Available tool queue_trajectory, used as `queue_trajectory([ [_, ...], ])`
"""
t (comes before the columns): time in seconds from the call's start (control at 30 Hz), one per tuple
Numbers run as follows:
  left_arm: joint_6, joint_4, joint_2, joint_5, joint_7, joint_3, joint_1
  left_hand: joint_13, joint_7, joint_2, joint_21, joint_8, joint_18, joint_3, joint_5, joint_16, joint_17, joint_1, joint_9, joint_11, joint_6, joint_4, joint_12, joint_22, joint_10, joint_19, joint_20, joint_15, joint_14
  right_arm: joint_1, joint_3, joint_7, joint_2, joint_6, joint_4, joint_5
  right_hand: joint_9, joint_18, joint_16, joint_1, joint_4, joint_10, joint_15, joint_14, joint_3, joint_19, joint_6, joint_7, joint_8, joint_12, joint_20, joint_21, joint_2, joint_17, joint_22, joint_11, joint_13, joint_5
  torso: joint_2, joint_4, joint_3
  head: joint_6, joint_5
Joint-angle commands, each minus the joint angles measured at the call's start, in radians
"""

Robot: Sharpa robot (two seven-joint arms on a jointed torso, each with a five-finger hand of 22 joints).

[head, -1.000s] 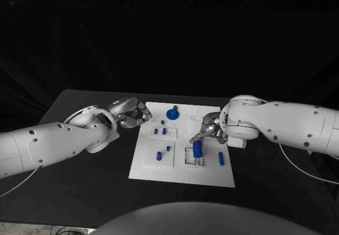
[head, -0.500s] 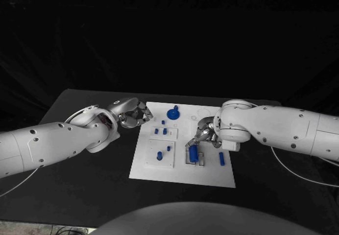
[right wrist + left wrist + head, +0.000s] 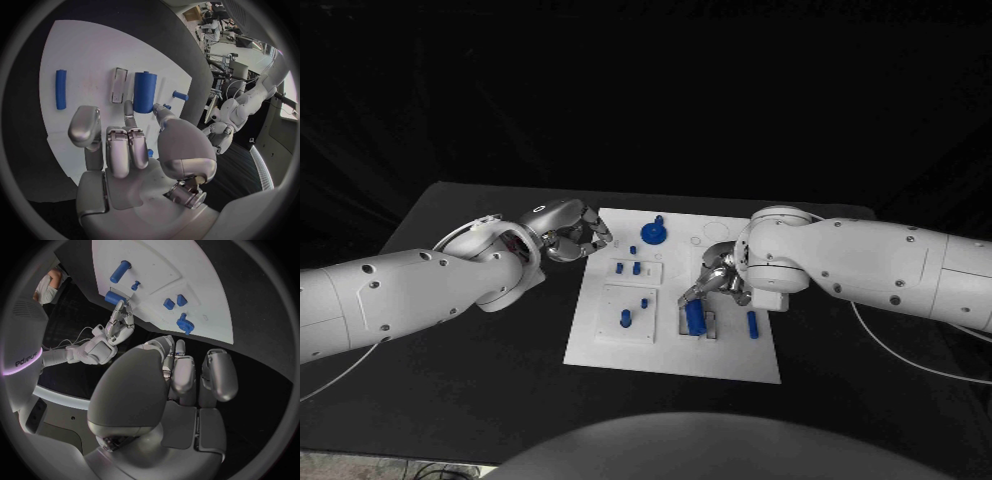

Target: Assemble the parts on the task board

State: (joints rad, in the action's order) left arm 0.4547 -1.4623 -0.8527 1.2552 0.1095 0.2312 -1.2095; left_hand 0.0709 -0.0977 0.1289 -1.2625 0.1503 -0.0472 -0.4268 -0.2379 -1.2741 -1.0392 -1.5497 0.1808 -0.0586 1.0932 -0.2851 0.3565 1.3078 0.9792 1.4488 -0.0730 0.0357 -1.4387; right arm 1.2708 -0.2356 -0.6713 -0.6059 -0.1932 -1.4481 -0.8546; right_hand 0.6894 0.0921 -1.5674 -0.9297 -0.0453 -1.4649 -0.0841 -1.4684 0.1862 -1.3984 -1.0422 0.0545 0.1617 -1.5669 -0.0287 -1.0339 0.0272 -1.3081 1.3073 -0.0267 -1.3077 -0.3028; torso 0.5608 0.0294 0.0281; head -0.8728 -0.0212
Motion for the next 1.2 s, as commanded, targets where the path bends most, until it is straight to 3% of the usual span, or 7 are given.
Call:
queue_trajectory([
  [0.03,-0.014,-0.003,0.001,-0.004,0.002,-0.001,0.001,-0.001,-0.005,-0.008,0.005,0.006,-0.016,-0.001,-0.004,0.001,0.001,-0.004,0.002,-0.001,0.003,-0.002,0.006,0.180,0.006,-0.004,0.000,0.000,-0.001,-0.003,0.000,0.006,0.002,-0.022,-0.002,-0.001,0.001,0.011,-0.003,0.014,-0.013,-0.106,0.004,-0.102,-0.006,0.004,0.010,0.001,-0.009,-0.004,-0.002,0.007,-0.002,-0.263,0.111,0.005,-0.263,0.029,0.000,-0.0001,0.0001,0.000,0.000],
  [0.3,-0.016,-0.003,0.001,-0.004,0.000,-0.001,0.001,-0.001,-0.005,-0.008,0.005,0.006,-0.016,-0.001,-0.004,0.001,0.001,-0.004,0.002,-0.001,0.003,-0.002,0.006,0.180,0.006,-0.004,0.000,0.000,-0.001,-0.004,0.000,0.007,-0.003,-0.028,-0.003,-0.004,0.009,0.012,-0.003,0.066,-0.060,-0.106,0.010,-0.102,-0.053,0.001,0.029,0.008,-0.030,-0.004,-0.007,0.018,-0.008,-0.263,0.112,0.012,-0.263,0.196,0.001,0.0002,0.0002,0.000,0.000],
  [0.47,-0.018,-0.002,0.002,-0.004,-0.001,-0.001,0.001,-0.001,-0.005,-0.009,0.005,0.007,-0.016,-0.002,-0.005,0.000,0.000,-0.004,0.002,-0.001,0.002,-0.002,0.006,0.180,0.006,-0.004,0.000,0.000,0.000,-0.004,0.000,0.008,-0.008,-0.027,-0.003,-0.005,0.015,0.012,-0.003,0.100,-0.093,-0.106,0.010,-0.102,-0.084,-0.001,0.027,0.009,-0.035,-0.004,-0.008,0.024,-0.011,-0.263,0.112,0.013,-0.263,0.244,0.000,0.0001,0.0000,0.000,-0.002],
  [0.83,-0.020,-0.004,0.001,-0.004,-0.002,-0.001,0.001,-0.002,-0.005,-0.010,0.006,0.008,-0.016,-0.004,-0.007,0.000,0.002,-0.006,0.002,-0.001,0.002,-0.001,0.006,0.179,0.006,-0.004,0.000,0.000,0.001,-0.006,0.000,0.019,-0.038,0.013,-0.019,-0.011,0.022,0.014,-0.003,0.132,-0.132,-0.106,0.010,-0.102,-0.135,0.001,0.030,0.009,-0.044,-0.004,-0.008,0.040,-0.039,-0.263,0.111,0.013,-0.263,0.254,0.000,0.0009,-0.0001,0.000,-0.007],
  [1.1,-0.018,-0.007,-0.003,-0.004,-0.003,-0.001,0.001,-0.002,-0.005,-0.010,0.006,0.008,-0.016,-0.004,-0.007,0.000,0.002,-0.006,0.002,-0.001,0.002,-0.001,0.006,0.179,0.006,-0.004,0.000,0.000,0.001,0.017,0.000,0.076,-0.138,0.134,-0.112,0.014,0.026,0.011,-0.003,0.099,-0.143,-0.106,0.011,-0.102,-0.149,-0.006,0.046,0.012,-0.044,-0.004,-0.008,0.026,-0.026,-0.263,0.118,0.014,-0.263,0.244,0.001,0.0020,-0.0004,0.000,-0.010],
  [1.17,-0.017,-0.007,-0.004,-0.004,-0.003,-0.001,0.001,-0.002,-0.005,-0.010,0.006,0.008,-0.016,-0.004,-0.007,0.000,0.002,-0.006,0.002,-0.001,0.002,-0.001,0.006,0.179,0.006,-0.004,0.000,0.000,0.001,0.032,0.000,0.085,-0.177,0.149,-0.149,0.014,0.030,0.009,-0.003,0.053,-0.130,-0.106,0.011,-0.102,-0.141,-0.011,0.049,0.011,-0.036,-0.004,-0.008,0.014,-0.014,-0.263,0.124,0.014,-0.263,0.193,0.000,-0.0006,0.0004,0.000,-0.014],
  [1.2,-0.017,-0.007,-0.004,-0.004,-0.003,-0.001,0.001,-0.002,-0.005,-0.010,0.006,0.008,-0.016,-0.004,-0.007,0.000,0.002,-0.006,0.002,-0.001,0.002,-0.001,0.006,0.179,0.006,-0.004,0.000,0.000,0.001,0.043,0.000,0.083,-0.204,0.149,-0.172,0.013,0.035,0.007,-0.003,0.033,-0.130,-0.106,0.009,-0.102,-0.141,-0.015,0.042,0.008,-0.024,-0.004,-0.007,0.006,-0.006,-0.263,0.128,0.011,-0.263,0.104,0.000,-0.0008,0.0005,0.000,-0.013],
])
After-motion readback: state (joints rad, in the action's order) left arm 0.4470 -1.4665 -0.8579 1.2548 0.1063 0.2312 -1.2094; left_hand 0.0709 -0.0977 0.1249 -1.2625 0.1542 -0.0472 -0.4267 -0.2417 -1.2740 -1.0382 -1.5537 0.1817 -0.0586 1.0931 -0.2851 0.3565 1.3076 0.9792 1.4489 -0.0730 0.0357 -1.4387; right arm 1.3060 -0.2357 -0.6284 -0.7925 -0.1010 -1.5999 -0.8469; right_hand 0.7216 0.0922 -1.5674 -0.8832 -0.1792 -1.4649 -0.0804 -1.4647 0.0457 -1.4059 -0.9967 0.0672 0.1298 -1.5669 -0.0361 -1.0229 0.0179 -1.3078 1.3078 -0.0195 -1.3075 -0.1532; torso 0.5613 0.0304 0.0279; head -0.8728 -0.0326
